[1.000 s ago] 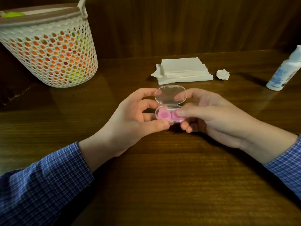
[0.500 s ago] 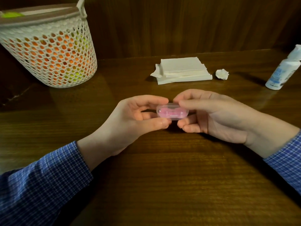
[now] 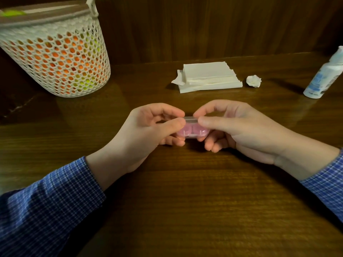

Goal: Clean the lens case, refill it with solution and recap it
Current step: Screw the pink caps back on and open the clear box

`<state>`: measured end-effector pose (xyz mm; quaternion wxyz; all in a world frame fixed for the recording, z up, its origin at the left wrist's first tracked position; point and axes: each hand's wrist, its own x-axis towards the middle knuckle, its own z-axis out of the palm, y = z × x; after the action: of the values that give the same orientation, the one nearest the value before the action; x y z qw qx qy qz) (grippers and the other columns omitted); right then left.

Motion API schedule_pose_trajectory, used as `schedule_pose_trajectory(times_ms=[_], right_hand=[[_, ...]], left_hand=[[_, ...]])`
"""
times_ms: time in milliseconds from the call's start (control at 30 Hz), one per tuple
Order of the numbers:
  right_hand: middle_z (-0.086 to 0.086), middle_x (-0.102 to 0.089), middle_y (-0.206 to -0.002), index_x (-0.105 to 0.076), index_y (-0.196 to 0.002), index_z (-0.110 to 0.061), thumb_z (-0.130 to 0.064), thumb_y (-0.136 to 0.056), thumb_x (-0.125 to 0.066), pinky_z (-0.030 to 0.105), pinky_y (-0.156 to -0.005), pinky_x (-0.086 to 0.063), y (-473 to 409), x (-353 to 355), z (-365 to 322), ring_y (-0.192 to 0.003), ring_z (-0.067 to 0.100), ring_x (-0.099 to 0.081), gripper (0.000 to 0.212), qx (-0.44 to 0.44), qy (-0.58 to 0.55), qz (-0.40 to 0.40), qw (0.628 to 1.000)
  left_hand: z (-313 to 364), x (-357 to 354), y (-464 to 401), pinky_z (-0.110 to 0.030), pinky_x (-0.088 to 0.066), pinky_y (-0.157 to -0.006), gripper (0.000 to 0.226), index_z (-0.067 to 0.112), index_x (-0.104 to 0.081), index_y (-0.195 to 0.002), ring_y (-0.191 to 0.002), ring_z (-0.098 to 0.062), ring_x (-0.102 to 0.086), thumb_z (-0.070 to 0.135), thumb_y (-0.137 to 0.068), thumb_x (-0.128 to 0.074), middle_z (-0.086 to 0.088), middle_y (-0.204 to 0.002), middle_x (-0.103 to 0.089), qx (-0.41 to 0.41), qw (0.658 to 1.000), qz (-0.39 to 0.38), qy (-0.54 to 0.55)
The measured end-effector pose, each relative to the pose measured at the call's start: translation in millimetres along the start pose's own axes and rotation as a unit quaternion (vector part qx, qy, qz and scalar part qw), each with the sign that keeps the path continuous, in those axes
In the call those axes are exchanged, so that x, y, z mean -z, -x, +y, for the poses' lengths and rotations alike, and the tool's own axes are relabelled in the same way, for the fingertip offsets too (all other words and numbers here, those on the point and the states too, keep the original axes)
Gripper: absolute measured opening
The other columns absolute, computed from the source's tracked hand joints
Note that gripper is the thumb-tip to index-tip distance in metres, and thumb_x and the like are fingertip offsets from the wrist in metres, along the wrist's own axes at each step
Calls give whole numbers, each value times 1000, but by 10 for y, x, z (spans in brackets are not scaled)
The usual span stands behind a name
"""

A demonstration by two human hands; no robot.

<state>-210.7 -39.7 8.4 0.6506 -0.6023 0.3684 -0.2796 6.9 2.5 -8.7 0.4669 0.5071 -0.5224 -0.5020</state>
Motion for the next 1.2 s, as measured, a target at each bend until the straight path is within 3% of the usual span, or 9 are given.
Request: schedule_pose_trajectory(times_ms=[167,267,333,433,533,667,933,1067,1200], right_hand=[[12,-76,-78,-70,-111,-16,-17,-87,-72,20,-53,-54,-7,25,36,-59,15,-69,23,17,29,0,999],[10,-78,-83,-70,-112,-20,-29,-80,-75,21,-57,-57,-4,20,48,-65,16,-72,34,25,46,0,999],[-2,-77,-97,-68,-114,-27,-38,-74,-82,24,-65,-61,13,28,62,-79,15,-76,44,74,159,20,984],[-19,-69,-106,-67,-114,-34,-39,-75,-82,22,-74,-61,46,34,74,-90,6,-71,42,175,340,47,923],[-24,-67,-103,-69,-105,-36,-39,-76,-79,17,-68,-56,38,62,65,-82,5,-67,31,188,362,51,912],[-22,-67,-98,-68,-101,-38,-39,-77,-80,17,-60,-53,-21,147,75,-72,6,-64,26,161,375,54,911],[-15,-66,-100,-68,-98,-36,-26,-81,-83,13,-56,-50,-81,206,125,-68,3,-61,25,128,391,24,911],[-14,-66,-103,-68,-98,-35,-27,-80,-84,15,-57,-51,-95,204,129,-69,5,-63,26,130,395,26,909],[-16,-66,-102,-68,-100,-35,-30,-78,-84,14,-58,-51,-109,208,117,-72,2,-63,27,127,403,21,906]], left_hand=[[-11,-11,42,-40,-65,-75,35,15,-75,-107,-75,-27,-78,26,-73,-78,-1,-95,-78,-31,999,2,-41],[-6,-12,33,-38,-66,-74,37,14,-75,-108,-76,-26,-78,27,-74,-77,-1,-96,-78,-37,998,11,-46],[1,-8,17,-32,-65,-71,37,13,-75,-109,-75,-24,-78,27,-75,-76,0,-96,-78,-30,999,18,-36],[-1,-10,3,-30,-65,-71,28,14,-74,-112,-77,-21,-79,19,-85,-75,3,-98,-77,-39,996,20,-76],[-9,-11,31,-22,-63,-76,25,20,-72,-117,-89,-9,-77,21,-92,-72,5,-98,-77,-115,969,18,-216],[21,-26,62,-18,-53,-94,34,25,-71,-123,-110,-1,-64,33,-89,-74,15,-116,-69,-205,892,-9,-403],[7,-62,46,-28,-52,-103,28,29,-72,-121,-117,-1,-61,25,-94,-73,17,-119,-70,-190,887,-24,-421],[-5,-59,33,-16,-48,-98,27,29,-72,-121,-114,1,-60,25,-94,-73,17,-118,-70,-192,885,-26,-422],[-20,-66,37,-4,-49,-77,26,30,-72,-120,-103,6,-64,25,-94,-73,17,-118,-69,-185,890,-32,-415]])
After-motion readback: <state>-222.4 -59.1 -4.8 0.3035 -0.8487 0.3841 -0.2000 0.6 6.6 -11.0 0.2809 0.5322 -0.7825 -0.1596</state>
